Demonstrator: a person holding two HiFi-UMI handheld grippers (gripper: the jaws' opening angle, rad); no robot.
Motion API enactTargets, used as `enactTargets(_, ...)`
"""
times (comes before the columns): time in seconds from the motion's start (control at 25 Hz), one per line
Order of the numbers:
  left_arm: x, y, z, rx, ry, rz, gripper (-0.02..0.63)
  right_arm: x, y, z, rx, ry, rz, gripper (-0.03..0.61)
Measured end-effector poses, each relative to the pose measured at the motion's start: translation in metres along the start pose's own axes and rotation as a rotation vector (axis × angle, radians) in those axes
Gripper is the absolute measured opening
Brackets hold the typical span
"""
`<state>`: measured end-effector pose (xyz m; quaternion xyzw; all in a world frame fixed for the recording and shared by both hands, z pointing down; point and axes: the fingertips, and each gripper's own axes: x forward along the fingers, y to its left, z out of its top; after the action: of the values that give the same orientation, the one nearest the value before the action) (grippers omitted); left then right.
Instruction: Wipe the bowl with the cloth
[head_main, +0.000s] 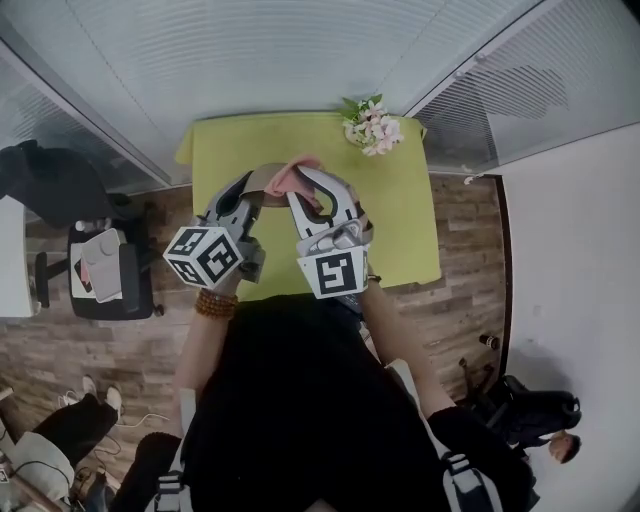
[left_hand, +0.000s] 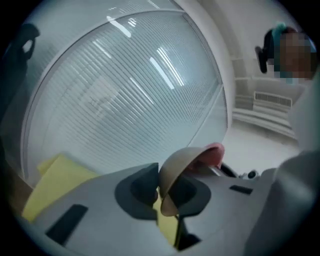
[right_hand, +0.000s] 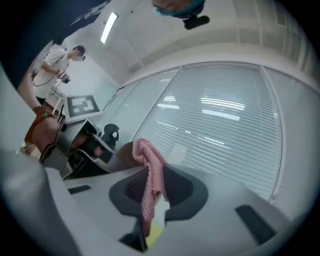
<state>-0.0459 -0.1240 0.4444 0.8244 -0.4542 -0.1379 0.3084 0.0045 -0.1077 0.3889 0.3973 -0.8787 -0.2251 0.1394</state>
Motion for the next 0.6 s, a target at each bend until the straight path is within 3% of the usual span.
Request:
enactTargets(0.08, -0.004, 0.005, 0.008, -0.147, -0.088, -0.015, 0.037, 0.001, -0.003, 0.002, 0.116, -0.044, -0.036, 0.041)
enactTargets(0.2, -0.012, 0.016, 0.009, -0.359, -0.165, -0.028, 0.04, 0.008, -0.005, -0.001, 0.422, -0.094, -0.037, 0.04)
enactTargets(0.28, -0.014, 0.018, 0.006, -0.389, -0.159, -0.038, 0.046, 0.012, -0.006, -0.01, 0.585, -0.067, 0.001, 0.044)
enactTargets(0.32, -0.011, 0.013, 0.006, -0.343, -0.136, -0.066, 0.054, 0.013, -0.009, -0.014, 0.59, -0.047, 0.015, 0.044)
enactTargets(0.4, -0.001, 0.001, 0.001, -0.192, -0.054, -0.121, 0.078, 0.015, -0.014, -0.02, 0.45, 0.0, 0.032, 0.035)
enactTargets(0.48, 0.003, -0.003, -0.006, 0.006, 0.034, -0.099, 0.103, 0.016, -0.014, -0.021, 0.214, 0.046, 0.052, 0.034)
enactTargets(0.6, 0.001, 0.0, -0.012, 0.388, 0.132, 0.021, 0.109, 0.012, 0.001, -0.018, -0.18, 0.088, 0.098, 0.029)
